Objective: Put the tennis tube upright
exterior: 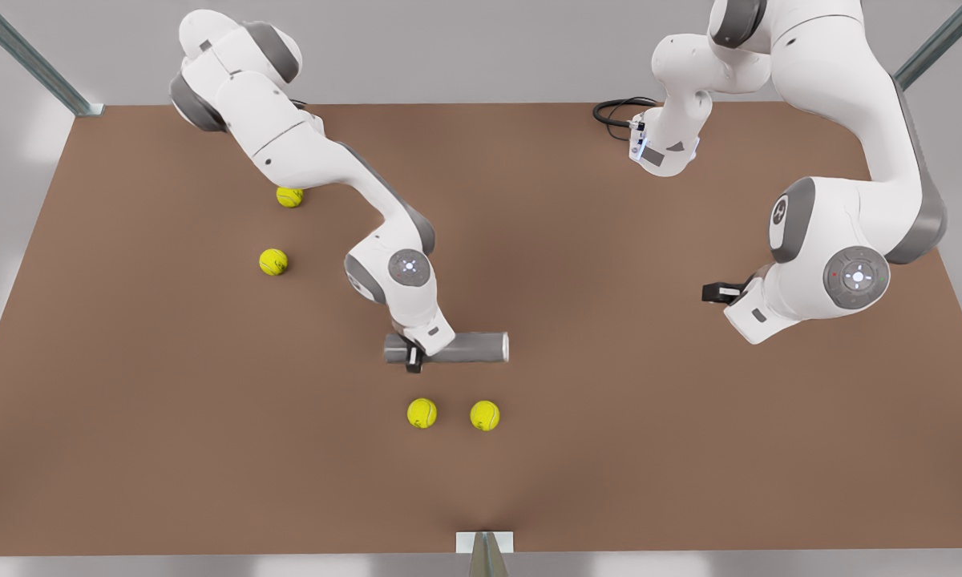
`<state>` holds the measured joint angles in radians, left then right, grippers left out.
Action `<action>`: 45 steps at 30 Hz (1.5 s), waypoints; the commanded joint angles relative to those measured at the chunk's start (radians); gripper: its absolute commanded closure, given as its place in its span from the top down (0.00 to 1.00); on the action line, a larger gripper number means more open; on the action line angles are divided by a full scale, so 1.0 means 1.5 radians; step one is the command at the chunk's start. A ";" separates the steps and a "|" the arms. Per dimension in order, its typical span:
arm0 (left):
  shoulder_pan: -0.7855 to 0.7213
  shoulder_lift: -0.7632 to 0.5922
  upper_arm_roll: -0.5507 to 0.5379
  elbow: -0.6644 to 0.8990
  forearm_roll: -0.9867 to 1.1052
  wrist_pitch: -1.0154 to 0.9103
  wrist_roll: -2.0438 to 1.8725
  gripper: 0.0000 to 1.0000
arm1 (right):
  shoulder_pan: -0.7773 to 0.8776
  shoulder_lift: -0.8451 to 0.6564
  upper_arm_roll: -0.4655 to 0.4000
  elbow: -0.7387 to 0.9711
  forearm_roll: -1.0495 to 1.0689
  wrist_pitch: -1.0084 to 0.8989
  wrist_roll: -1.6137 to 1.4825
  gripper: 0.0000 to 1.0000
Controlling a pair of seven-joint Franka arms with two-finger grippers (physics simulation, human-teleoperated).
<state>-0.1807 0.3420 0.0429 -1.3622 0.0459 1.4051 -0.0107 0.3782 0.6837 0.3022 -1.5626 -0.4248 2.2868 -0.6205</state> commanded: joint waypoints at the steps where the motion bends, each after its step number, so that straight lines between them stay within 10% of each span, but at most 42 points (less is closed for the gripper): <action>1: 0.001 0.000 0.000 0.000 0.000 0.000 0.000 1.00 | 0.008 0.009 0.000 0.010 0.001 -0.001 0.001 0.71; 13: 0.008 0.029 -0.001 0.000 -0.001 0.009 0.000 1.00 | 0.175 0.210 -0.080 0.298 0.059 -0.128 0.057 0.72; 25: 0.008 0.033 -0.001 0.000 -0.005 0.009 0.001 1.00 | 0.198 0.217 -0.091 0.317 0.136 -0.179 0.086 1.00; 32: 0.063 0.190 0.001 0.001 -0.472 0.143 0.201 1.00 | 0.127 -0.043 -0.086 0.243 0.197 -0.414 0.117 1.00; 35: 0.026 0.190 -0.002 -0.118 -0.564 0.246 0.300 1.00 | -0.068 -0.363 -0.085 -0.083 0.237 -0.389 0.264 1.00; 37: 0.005 0.104 -0.005 -0.344 -0.700 0.422 0.416 1.00 | -0.164 -0.389 -0.085 -0.129 0.252 -0.382 0.263 1.00; 45: -0.021 0.072 -0.077 -0.535 -0.913 0.505 0.580 1.00 | -0.225 -0.479 -0.085 -0.294 0.270 -0.271 0.297 1.00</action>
<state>-0.2133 0.4577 -0.0872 -2.1643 -1.2258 2.1629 0.8604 0.0384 -0.0339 0.1751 -2.0021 -0.0200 1.8807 -0.1749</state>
